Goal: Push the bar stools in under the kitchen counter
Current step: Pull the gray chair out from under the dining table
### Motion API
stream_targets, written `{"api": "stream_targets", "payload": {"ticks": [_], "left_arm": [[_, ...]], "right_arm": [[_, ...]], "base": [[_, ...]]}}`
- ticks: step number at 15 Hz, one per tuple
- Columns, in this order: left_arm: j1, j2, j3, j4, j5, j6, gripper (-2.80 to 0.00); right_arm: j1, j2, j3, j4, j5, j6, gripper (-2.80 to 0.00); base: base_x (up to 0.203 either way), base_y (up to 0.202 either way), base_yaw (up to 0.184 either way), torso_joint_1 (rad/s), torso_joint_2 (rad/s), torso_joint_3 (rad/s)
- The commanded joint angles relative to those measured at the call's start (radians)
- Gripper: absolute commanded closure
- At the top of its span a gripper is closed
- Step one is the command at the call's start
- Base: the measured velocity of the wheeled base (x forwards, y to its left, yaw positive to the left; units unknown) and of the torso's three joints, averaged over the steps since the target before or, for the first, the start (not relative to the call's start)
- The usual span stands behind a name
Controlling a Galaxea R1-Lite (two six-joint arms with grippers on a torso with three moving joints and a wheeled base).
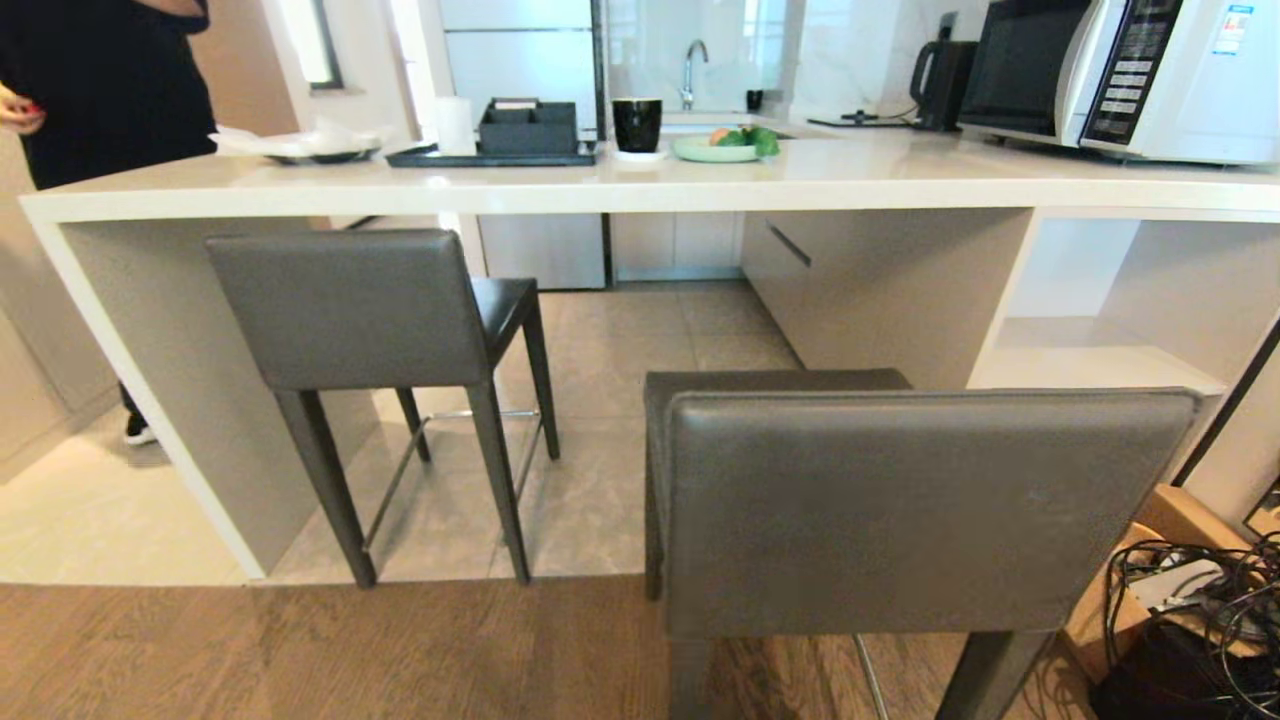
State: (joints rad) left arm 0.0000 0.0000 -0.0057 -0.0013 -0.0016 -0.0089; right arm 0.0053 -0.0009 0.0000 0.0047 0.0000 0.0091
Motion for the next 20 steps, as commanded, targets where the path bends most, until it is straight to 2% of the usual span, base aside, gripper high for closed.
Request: {"api": "stream_targets", "payload": {"ticks": [1, 20], "left_arm": [[0.000, 0.002, 0.000, 0.000, 0.000, 0.000, 0.00], [0.000, 0.002, 0.000, 0.000, 0.000, 0.000, 0.00]], "right_arm": [[0.001, 0.001, 0.002, 0.000, 0.000, 0.000, 0.00], [0.000, 0.001, 0.002, 0.000, 0.000, 0.000, 0.00]], "base": [[0.000, 0.205, 0.010, 0.007, 0.00, 0.010], [0.000, 0.197, -0.002, 0.003, 0.00, 0.002]]}}
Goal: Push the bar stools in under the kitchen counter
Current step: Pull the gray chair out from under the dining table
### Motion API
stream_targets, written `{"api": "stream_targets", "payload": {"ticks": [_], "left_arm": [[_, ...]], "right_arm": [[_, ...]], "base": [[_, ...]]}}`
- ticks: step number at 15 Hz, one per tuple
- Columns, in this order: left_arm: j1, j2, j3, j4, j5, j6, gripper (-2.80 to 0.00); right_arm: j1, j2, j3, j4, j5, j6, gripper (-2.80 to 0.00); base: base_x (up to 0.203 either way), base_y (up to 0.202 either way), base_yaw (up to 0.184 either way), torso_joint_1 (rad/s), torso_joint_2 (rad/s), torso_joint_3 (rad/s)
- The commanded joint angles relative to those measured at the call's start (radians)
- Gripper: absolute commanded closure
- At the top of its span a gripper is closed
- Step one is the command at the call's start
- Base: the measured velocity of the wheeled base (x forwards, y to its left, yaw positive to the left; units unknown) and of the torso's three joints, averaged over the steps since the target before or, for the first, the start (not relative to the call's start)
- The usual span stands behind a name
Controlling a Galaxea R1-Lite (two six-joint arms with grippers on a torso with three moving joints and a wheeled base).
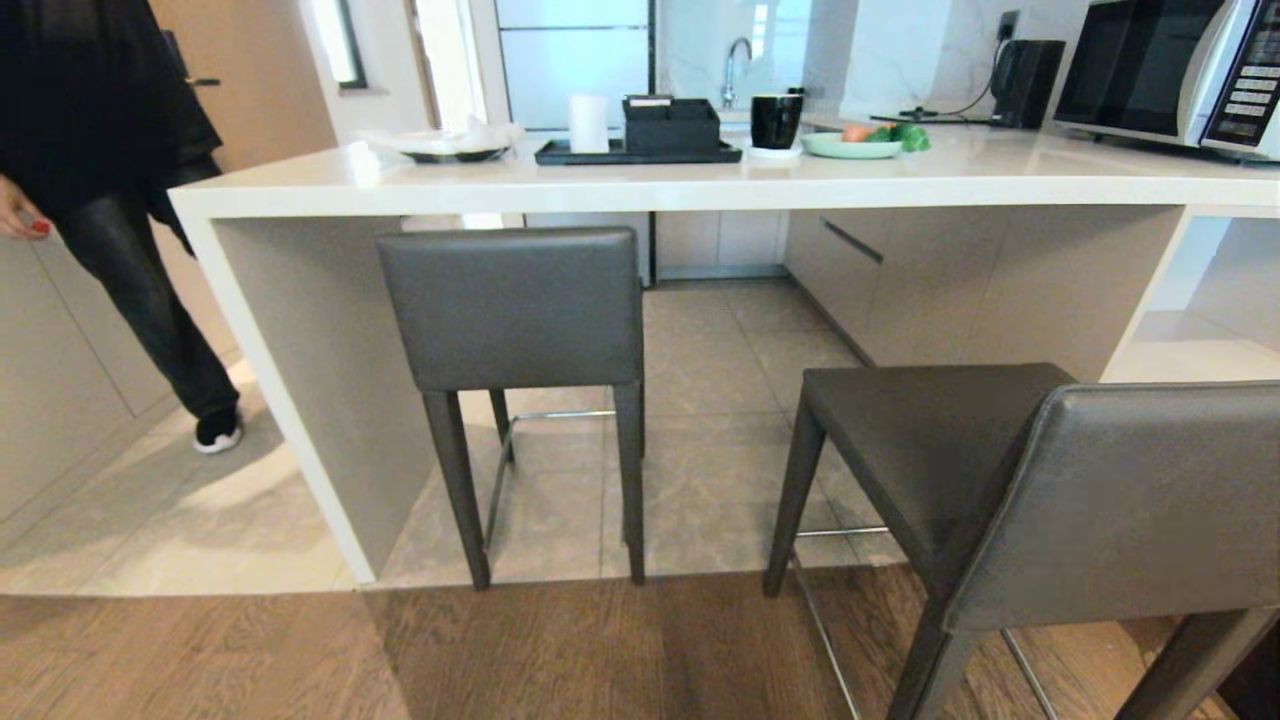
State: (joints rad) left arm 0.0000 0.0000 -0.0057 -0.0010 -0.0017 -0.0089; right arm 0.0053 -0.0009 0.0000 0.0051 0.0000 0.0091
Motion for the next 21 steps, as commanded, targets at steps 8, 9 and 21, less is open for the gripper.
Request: {"api": "stream_targets", "payload": {"ticks": [8, 9, 21], "left_arm": [[0.000, 0.002, 0.000, -0.001, 0.000, 0.000, 0.00], [0.000, 0.002, 0.000, -0.001, 0.000, 0.000, 0.00], [0.001, 0.002, 0.000, -0.001, 0.002, 0.000, 0.00]], "right_arm": [[0.001, 0.001, 0.002, 0.000, 0.000, 0.000, 0.00], [0.001, 0.001, 0.002, 0.000, 0.000, 0.000, 0.00], [0.000, 0.001, 0.002, 0.000, 0.000, 0.000, 0.00]], "base": [[0.000, 0.197, -0.001, 0.003, 0.00, 0.002], [0.000, 0.194, 0.000, -0.002, 0.00, 0.007], [0.000, 0.098, 0.000, 0.001, 0.00, 0.001]]}}
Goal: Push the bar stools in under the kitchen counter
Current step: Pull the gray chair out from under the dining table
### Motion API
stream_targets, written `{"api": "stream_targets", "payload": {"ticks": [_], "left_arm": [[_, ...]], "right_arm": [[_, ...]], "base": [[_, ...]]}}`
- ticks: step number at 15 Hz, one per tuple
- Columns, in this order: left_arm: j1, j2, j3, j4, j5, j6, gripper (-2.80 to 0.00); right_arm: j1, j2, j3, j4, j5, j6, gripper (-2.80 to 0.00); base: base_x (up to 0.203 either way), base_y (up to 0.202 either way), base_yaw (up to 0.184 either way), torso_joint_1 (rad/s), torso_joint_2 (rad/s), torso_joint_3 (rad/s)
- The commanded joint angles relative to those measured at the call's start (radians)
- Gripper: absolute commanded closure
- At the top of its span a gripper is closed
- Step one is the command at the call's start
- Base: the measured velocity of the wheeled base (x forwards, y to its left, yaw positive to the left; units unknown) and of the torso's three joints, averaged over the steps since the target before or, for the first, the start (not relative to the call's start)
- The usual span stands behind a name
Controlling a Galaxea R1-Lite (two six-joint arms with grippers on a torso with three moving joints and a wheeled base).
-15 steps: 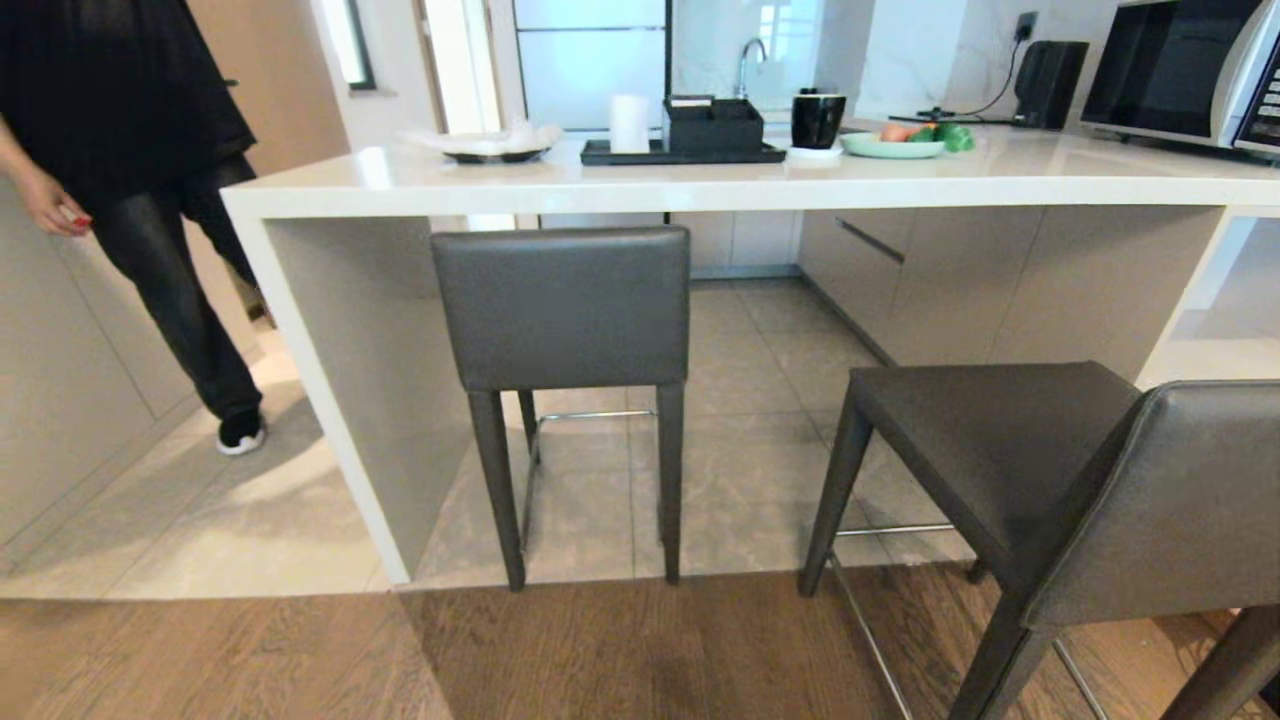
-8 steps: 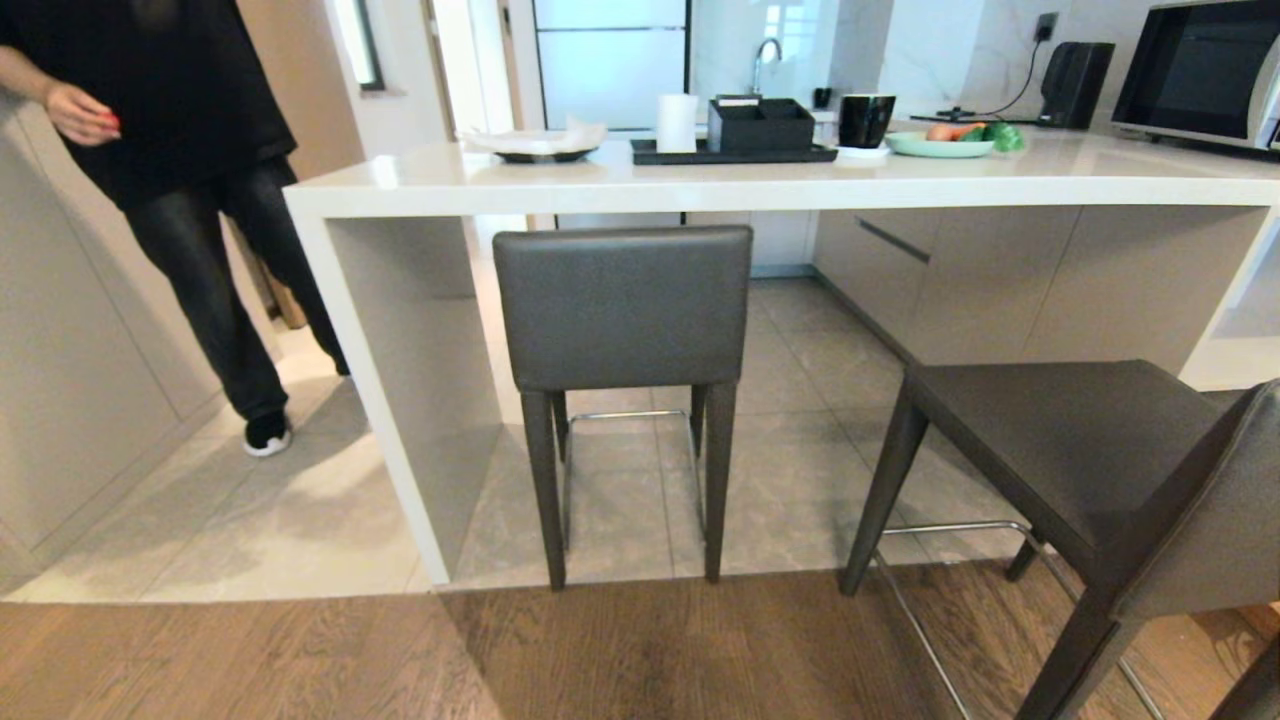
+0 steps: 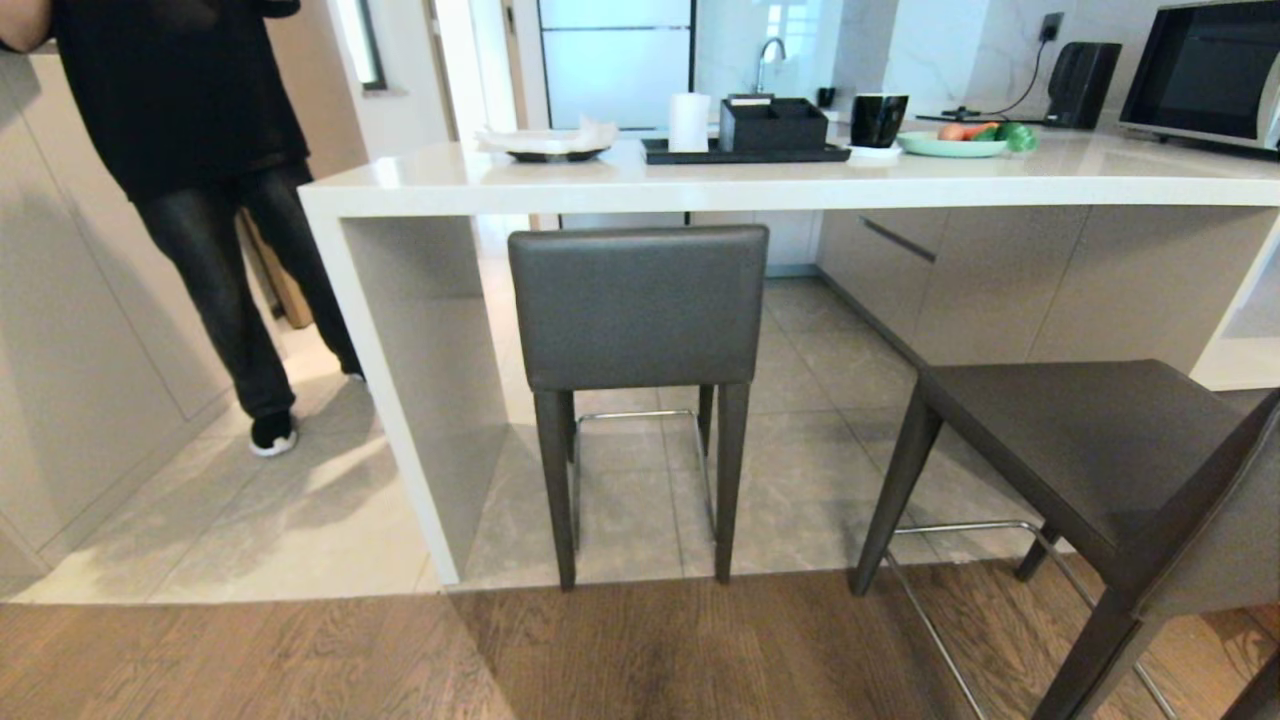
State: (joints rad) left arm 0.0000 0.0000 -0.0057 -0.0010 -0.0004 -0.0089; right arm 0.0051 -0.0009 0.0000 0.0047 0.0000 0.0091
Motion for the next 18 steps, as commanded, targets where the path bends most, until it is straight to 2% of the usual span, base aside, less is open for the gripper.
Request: {"api": "stream_targets", "payload": {"ticks": [1, 4, 18], "left_arm": [[0.000, 0.002, 0.000, -0.001, -0.001, 0.000, 0.00], [0.000, 0.002, 0.001, -0.001, 0.000, 0.000, 0.00], [0.000, 0.002, 0.000, -0.001, -0.001, 0.000, 0.00]], "right_arm": [[0.001, 0.001, 0.002, 0.000, 0.000, 0.000, 0.00], [0.001, 0.001, 0.002, 0.000, 0.000, 0.000, 0.00], [0.001, 0.001, 0.002, 0.000, 0.000, 0.000, 0.00]], "base": [[0.000, 0.000, 0.000, 0.000, 0.00, 0.000], [0.086, 0.000, -0.001, 0.003, 0.00, 0.001], [0.194, 0.000, 0.002, 0.003, 0.00, 0.002]]}}
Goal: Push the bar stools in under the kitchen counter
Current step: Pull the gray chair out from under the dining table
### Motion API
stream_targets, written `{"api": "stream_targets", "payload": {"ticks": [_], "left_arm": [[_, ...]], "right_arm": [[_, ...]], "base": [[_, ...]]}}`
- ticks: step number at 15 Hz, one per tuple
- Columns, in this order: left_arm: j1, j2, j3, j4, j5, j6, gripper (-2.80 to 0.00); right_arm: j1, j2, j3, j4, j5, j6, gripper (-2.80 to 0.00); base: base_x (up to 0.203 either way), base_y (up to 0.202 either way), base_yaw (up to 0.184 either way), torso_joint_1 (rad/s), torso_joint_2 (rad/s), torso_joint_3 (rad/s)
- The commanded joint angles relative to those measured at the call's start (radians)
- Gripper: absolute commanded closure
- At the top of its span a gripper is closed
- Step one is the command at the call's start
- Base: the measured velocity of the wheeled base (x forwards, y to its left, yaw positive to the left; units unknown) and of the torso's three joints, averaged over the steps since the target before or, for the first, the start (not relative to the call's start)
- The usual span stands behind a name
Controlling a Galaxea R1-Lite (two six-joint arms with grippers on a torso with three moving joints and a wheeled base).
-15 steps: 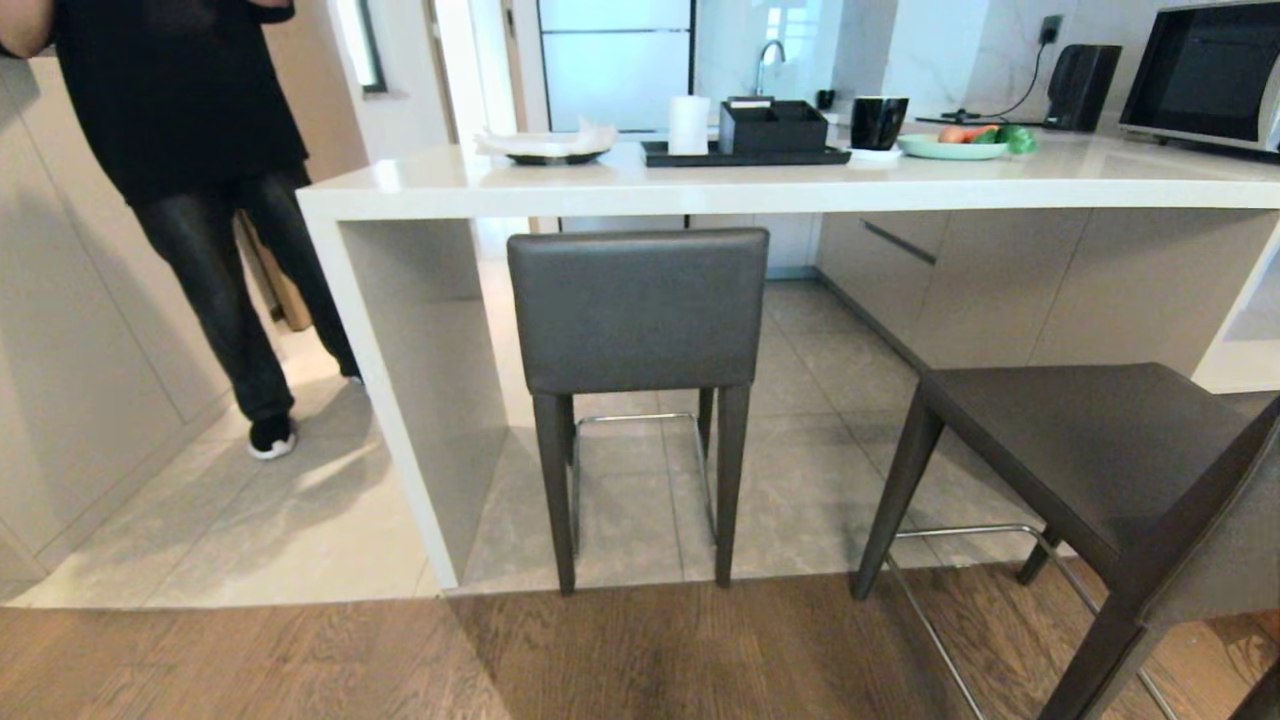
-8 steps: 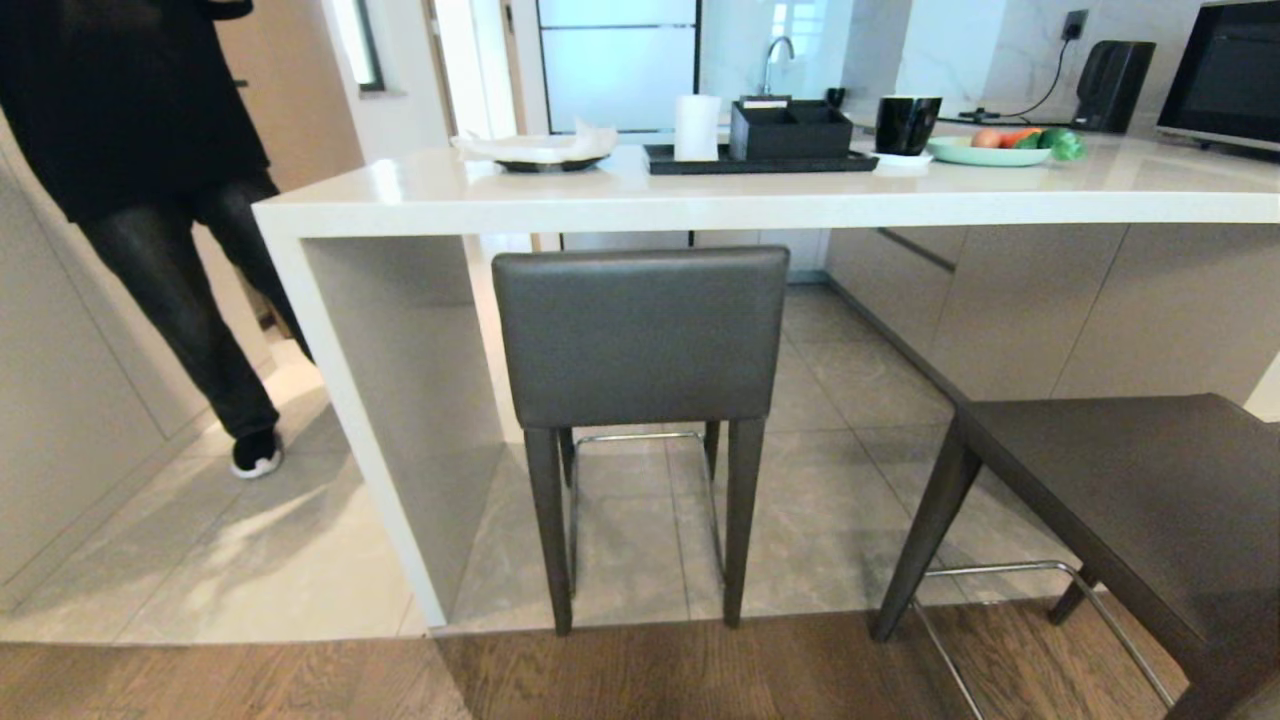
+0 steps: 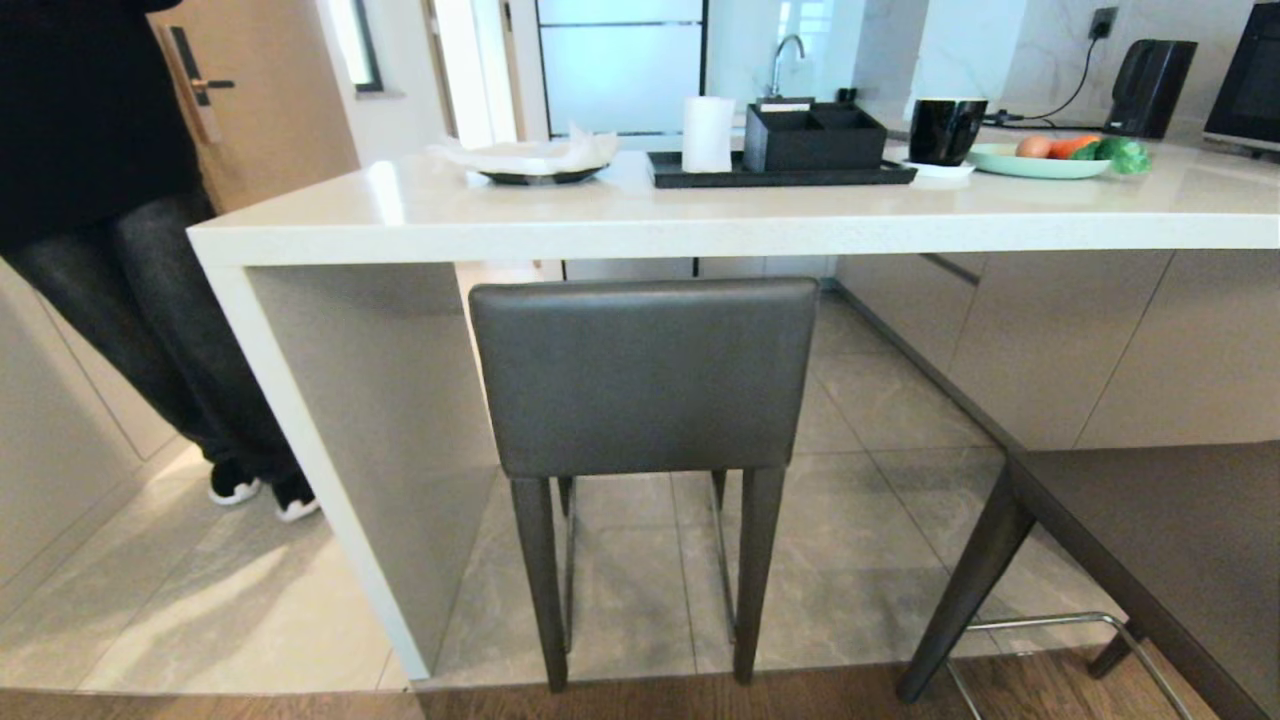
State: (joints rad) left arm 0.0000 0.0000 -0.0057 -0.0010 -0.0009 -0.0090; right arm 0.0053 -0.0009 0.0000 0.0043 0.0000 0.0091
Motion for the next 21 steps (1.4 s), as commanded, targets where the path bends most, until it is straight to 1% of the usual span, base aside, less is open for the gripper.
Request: {"api": "stream_targets", "payload": {"ticks": [1, 14, 21], "left_arm": [[0.000, 0.002, 0.000, -0.001, 0.000, 0.000, 0.00], [0.000, 0.002, 0.000, -0.001, -0.001, 0.000, 0.00], [0.000, 0.002, 0.001, -0.001, -0.001, 0.000, 0.00]], "right_arm": [[0.001, 0.001, 0.002, 0.000, 0.000, 0.000, 0.00], [0.001, 0.001, 0.002, 0.000, 0.000, 0.000, 0.00], [-0.001, 0.001, 0.002, 0.000, 0.000, 0.000, 0.00]], "base": [[0.192, 0.000, 0.001, 0.002, 0.01, 0.002], [0.191, 0.000, 0.001, 0.002, 0.00, 0.001], [0.014, 0.000, 0.001, 0.002, 0.00, 0.000]]}}
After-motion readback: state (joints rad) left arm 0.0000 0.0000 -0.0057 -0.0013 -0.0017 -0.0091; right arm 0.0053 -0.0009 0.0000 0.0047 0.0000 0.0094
